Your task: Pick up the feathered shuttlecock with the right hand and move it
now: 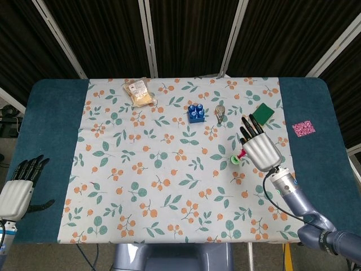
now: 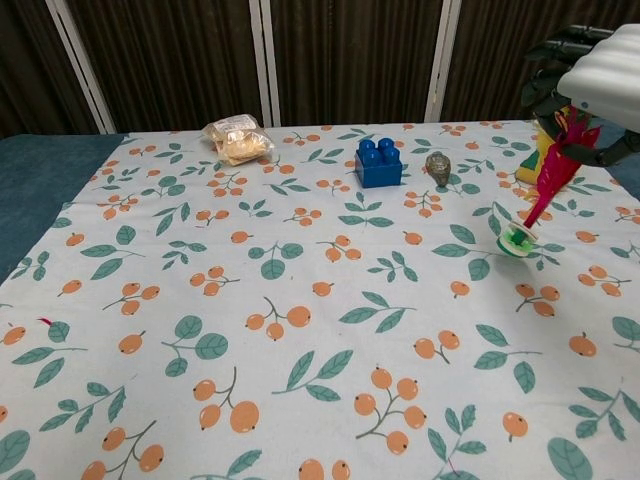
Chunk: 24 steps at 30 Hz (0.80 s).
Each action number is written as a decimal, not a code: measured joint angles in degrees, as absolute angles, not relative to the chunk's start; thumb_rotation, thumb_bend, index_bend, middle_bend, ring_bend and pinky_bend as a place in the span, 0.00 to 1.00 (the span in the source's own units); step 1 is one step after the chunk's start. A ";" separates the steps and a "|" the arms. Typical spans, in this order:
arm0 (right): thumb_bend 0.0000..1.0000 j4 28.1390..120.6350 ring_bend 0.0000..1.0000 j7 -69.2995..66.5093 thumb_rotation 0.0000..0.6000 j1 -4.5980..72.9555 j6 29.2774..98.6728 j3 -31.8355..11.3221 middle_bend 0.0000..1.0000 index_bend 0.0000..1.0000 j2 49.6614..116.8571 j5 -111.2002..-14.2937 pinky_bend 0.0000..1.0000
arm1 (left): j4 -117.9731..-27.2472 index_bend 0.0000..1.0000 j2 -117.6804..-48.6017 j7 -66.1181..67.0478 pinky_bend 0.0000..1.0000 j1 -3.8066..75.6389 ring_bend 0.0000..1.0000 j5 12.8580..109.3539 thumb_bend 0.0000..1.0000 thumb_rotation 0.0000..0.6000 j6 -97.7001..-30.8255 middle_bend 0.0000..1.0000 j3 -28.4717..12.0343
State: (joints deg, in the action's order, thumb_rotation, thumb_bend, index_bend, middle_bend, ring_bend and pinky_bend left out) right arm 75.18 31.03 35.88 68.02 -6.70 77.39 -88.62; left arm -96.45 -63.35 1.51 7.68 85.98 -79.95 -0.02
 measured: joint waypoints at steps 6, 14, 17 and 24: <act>0.47 74.86 0.00 31.97 1.00 35.53 67.94 -6.47 0.24 0.63 77.56 -88.20 0.00 | -96.33 0.00 -63.50 1.83 0.00 7.64 0.00 86.29 0.07 1.00 -80.15 0.00 0.04; 0.41 76.32 0.00 33.25 1.00 34.84 67.48 -5.74 0.19 0.50 77.27 -87.66 0.00 | -96.38 0.00 -63.59 2.10 0.00 7.63 0.00 86.15 0.07 1.00 -80.01 0.00 0.08; 0.34 76.95 0.00 33.84 1.00 34.57 67.49 -5.58 0.14 0.40 77.24 -87.52 0.00 | -96.38 0.00 -63.62 2.17 0.00 7.62 0.00 86.12 0.07 1.00 -80.00 0.00 0.08; 0.22 79.69 0.00 35.87 1.00 33.90 67.84 -5.42 0.03 0.18 76.83 -87.00 0.00 | -96.38 0.00 -63.63 2.08 0.00 7.63 0.00 86.13 0.07 1.00 -79.94 0.00 0.11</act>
State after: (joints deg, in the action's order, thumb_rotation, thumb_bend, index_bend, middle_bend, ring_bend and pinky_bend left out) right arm 79.69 35.87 33.90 67.84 -5.42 76.83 -87.00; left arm -96.38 -63.63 2.08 7.63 86.13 -79.94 0.11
